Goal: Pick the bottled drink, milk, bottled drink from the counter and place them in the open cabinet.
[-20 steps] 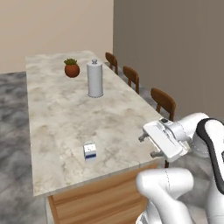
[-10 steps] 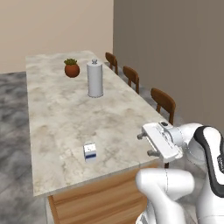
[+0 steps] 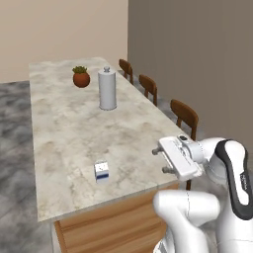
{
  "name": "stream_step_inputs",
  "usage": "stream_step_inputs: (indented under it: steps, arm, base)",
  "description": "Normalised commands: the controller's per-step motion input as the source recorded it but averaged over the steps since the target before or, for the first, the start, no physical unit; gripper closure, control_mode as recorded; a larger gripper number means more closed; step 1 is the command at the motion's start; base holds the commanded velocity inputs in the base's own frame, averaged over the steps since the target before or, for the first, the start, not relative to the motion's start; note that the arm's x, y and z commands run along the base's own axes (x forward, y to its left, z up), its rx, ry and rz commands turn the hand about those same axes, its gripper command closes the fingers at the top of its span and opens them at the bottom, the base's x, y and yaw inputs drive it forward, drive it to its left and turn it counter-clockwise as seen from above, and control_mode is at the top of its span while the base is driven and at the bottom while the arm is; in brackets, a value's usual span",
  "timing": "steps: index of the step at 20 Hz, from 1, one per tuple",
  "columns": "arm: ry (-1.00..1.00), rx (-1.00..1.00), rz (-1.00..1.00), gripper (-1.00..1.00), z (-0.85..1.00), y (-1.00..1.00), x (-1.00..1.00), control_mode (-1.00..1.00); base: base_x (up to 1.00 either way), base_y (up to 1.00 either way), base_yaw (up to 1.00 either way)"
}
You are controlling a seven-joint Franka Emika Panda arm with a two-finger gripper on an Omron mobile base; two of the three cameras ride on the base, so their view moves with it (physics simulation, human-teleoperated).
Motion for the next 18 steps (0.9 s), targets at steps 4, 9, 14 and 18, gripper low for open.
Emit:
stream_step_inputs:
  steps: [4,9,14,18]
  arm:
    - [0.09,0.00,0.00,-1.00,-0.16,0.17,0.28,-1.00]
    - [0.12,0.00,0.00,-1.00,-0.20,0.19,0.32,-1.00]
    - [0.11,0.00,0.00,-1.00,-0.31,0.28,0.17,-1.00]
    - [0.12,0.00,0.00,-1.00,-0.42,0.36,0.04,-1.00]
  base:
    - [0.00,0.00,0.00]
    - [0.00,0.00,0.00]
    - [0.00,0.00,0.00]
    - [0.00,0.00,0.00]
